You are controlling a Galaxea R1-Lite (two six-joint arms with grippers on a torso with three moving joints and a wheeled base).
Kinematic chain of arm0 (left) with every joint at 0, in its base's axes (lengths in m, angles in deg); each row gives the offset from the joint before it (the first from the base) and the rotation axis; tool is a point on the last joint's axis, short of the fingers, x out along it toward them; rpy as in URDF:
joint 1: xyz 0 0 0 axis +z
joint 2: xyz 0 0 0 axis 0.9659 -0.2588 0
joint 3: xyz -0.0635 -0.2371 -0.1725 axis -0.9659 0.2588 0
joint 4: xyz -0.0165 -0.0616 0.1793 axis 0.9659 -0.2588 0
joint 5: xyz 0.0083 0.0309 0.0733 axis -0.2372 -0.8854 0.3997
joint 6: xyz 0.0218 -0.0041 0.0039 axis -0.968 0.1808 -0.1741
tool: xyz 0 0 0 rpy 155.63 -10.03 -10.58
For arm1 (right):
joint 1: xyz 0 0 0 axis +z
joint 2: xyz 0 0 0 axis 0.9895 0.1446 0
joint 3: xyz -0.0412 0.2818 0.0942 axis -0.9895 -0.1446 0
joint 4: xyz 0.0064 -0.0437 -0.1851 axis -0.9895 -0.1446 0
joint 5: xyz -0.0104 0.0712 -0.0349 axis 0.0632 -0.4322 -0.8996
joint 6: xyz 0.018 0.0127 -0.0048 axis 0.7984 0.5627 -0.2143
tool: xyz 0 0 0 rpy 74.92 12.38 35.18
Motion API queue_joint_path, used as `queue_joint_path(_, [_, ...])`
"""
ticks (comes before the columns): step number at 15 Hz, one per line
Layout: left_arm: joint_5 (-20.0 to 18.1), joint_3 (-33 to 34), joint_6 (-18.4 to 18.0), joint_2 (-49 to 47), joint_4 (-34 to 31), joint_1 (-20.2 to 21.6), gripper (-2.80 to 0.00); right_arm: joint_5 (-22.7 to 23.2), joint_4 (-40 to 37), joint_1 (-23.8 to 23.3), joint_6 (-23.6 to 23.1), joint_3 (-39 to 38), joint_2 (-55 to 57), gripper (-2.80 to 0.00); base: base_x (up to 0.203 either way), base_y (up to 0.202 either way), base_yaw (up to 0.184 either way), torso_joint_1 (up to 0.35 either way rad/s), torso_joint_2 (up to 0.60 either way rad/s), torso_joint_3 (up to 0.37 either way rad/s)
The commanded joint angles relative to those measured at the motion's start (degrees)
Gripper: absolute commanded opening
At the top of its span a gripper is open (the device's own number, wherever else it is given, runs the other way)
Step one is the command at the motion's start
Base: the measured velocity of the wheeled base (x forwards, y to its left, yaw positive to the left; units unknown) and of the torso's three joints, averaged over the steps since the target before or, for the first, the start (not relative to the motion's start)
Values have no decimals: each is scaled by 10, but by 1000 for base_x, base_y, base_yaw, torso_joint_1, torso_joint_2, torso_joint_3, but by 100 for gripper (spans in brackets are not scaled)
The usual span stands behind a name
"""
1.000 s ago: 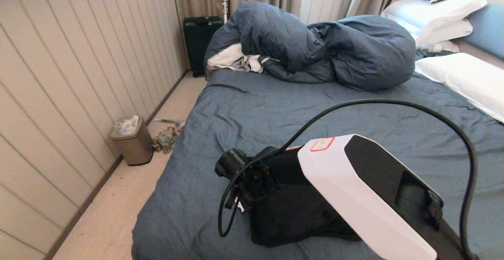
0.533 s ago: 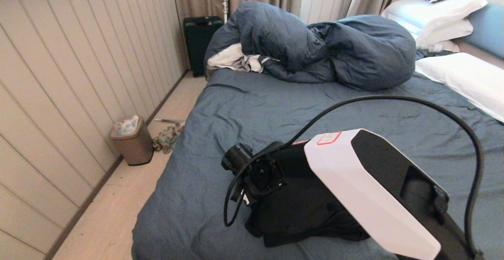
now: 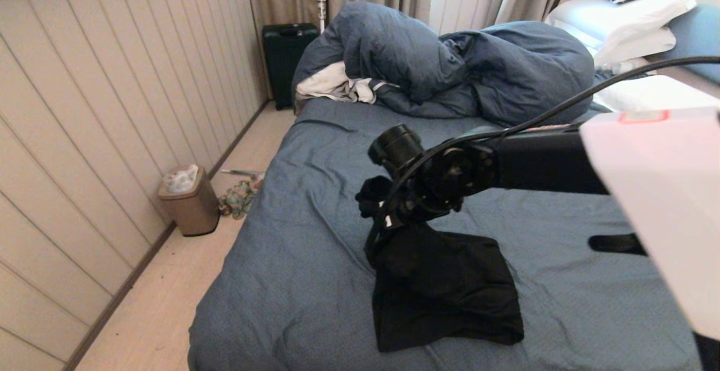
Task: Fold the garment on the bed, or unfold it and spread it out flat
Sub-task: Unford the black T-shirt
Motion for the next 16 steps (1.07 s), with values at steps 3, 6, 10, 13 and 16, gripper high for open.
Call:
queue_joint_path(3, [0,1,0,0,1,0,-280,42,59,-127,-6,-155,-159,-280,0,0,0,0,0,0])
queue_joint_path(6, [2,-2,2,0,-5,0,-280,124,162,-287,-41,-318,-233,-280,0,0,0,0,0,0])
queue_joint_path(10, [4,-22,9,-4,-35,0,-280,267,322,-510,-95,-467,-247,-280,0,0,0,0,0,0])
queue_joint_path(13, [8,-143,75,-64,-86,0,-280,335,414,-602,-133,-499,-177,-280,0,0,0,0,0,0])
queue_joint_path(16, [-37,-244,118,-227,-107,-2,-280,367,484,-649,-145,-508,-146,-280,0,0,0,0,0,0])
